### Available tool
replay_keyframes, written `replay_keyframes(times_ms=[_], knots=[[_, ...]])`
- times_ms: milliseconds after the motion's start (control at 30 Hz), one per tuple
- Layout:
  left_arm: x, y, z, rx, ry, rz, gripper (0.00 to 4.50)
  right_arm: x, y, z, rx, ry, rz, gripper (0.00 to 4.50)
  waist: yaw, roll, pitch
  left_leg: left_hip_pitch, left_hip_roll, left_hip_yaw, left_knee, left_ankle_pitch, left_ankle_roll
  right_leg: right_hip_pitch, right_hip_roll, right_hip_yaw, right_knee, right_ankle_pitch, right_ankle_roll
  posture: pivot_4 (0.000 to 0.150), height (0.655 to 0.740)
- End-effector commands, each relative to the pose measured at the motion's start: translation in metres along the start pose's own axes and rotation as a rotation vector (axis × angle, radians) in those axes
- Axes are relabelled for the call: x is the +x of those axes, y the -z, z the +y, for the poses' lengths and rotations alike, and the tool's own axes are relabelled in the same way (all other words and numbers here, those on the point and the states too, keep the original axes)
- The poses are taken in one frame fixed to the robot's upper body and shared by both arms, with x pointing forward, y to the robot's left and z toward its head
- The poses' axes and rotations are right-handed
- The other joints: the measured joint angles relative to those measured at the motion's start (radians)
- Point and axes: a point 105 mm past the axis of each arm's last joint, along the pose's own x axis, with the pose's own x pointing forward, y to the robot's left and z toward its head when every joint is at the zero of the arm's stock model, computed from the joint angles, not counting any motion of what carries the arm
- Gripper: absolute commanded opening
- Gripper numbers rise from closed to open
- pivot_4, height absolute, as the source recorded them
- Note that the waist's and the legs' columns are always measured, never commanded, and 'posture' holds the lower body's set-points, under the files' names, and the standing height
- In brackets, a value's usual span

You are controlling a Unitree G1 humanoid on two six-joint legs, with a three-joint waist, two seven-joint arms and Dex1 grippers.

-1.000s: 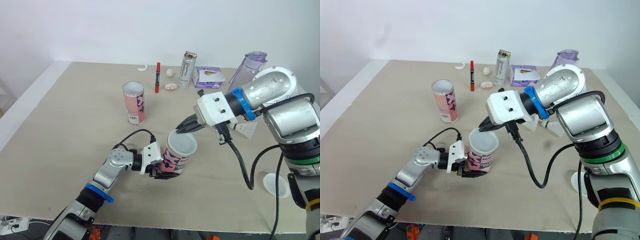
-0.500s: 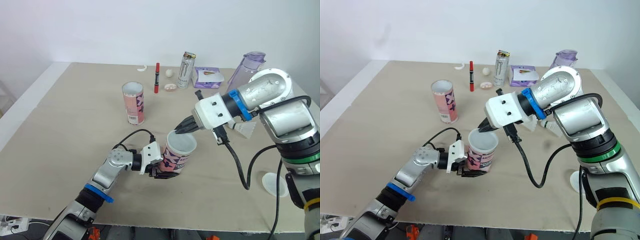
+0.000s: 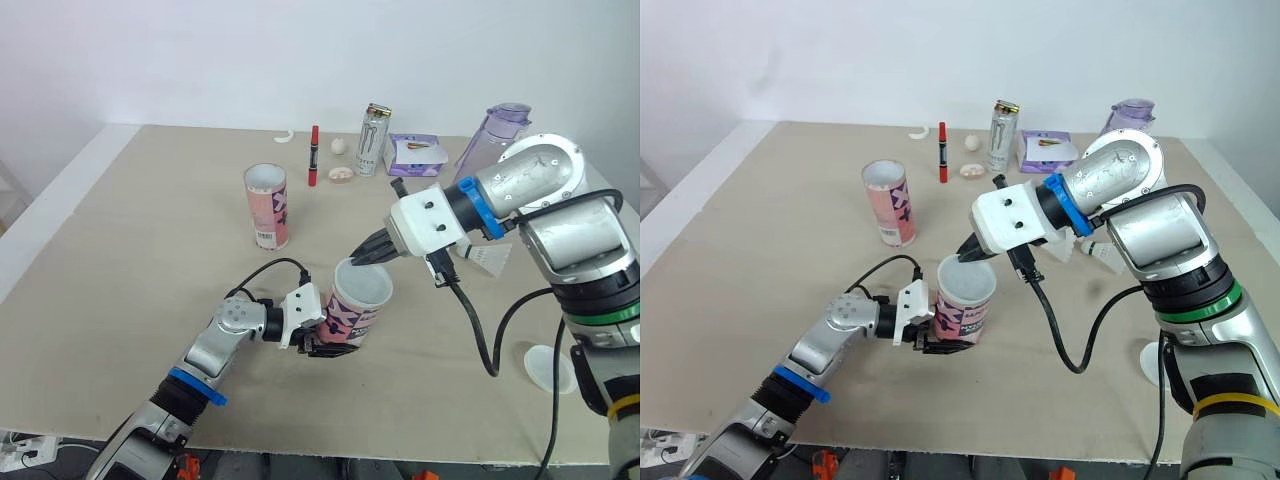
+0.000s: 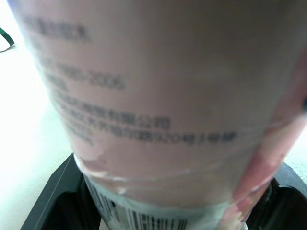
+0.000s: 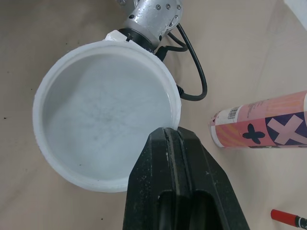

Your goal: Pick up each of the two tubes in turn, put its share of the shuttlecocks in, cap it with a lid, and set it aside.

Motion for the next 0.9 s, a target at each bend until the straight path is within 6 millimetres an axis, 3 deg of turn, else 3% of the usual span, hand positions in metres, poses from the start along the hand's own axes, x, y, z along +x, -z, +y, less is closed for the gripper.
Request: replay_keyframes(times_ms=[33,467,500,600,900], knots=[[-0.007,0.031,-0.004,-0.072,-0.014,0.118,3.12,-0.008,0.002,-0.005,-0.017,0.030,0.046,0.08,0.000,0.000,0.000,0.000,0.000,0.000,0.000,0.000,0.000,0.000,0.000,0.000,0.000,0.000,0.000,0.150,0.7400],[-0.006,0.031,-0.005,-0.076,-0.008,0.119,3.12,-0.009,0.003,-0.006,-0.029,0.036,0.053,0.08,0.000,0.000,0.000,0.000,0.000,0.000,0.000,0.000,0.000,-0.001,0.000,0.000,0.000,0.000,0.000,0.150,0.7400],[-0.006,0.031,-0.005,-0.076,-0.007,0.118,3.12,-0.009,0.003,-0.006,-0.030,0.035,0.054,0.80,0.000,0.000,0.000,0.000,0.000,0.000,0.000,0.000,0.000,-0.001,0.000,0.000,0.000,0.000,0.000,0.150,0.7400],[-0.005,0.031,-0.006,-0.079,-0.007,0.117,3.12,-0.010,0.003,-0.006,-0.034,0.042,0.053,1.48,0.000,0.000,0.000,0.000,0.000,0.000,0.000,0.000,0.000,-0.001,0.000,0.000,0.000,0.000,0.000,0.150,0.7400],[-0.006,0.032,-0.006,-0.086,-0.010,0.119,3.12,-0.024,-0.008,-0.014,0.042,0.115,-0.025,1.48,0.000,0.000,0.000,0.000,0.000,0.000,-0.001,0.000,0.000,-0.001,0.000,0.000,-0.001,0.000,-0.001,0.150,0.7400]])
